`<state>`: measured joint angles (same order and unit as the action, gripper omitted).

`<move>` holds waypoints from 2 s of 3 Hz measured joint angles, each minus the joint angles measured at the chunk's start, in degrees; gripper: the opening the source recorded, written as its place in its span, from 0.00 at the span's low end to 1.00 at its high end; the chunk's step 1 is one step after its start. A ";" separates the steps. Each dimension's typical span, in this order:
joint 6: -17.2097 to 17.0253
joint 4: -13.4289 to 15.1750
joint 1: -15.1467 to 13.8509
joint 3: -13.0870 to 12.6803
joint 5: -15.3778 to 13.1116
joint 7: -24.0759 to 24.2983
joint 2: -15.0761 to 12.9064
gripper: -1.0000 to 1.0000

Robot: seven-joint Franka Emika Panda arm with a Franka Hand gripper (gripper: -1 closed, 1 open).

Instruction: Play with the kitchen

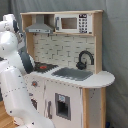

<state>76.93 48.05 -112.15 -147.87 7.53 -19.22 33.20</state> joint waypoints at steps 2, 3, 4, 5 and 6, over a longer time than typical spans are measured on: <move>-6.23 1.39 0.99 7.50 -2.69 1.83 -3.86 0.00; -8.57 6.24 1.18 8.78 -3.70 1.83 -6.67 0.00; -8.30 11.39 1.81 8.77 -5.01 1.88 -10.02 0.00; -7.13 16.82 3.19 8.72 -6.26 2.65 -13.46 0.00; -4.98 21.99 5.11 8.65 -7.55 4.06 -16.66 0.00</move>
<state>71.95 70.03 -107.04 -139.22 -0.02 -15.16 16.54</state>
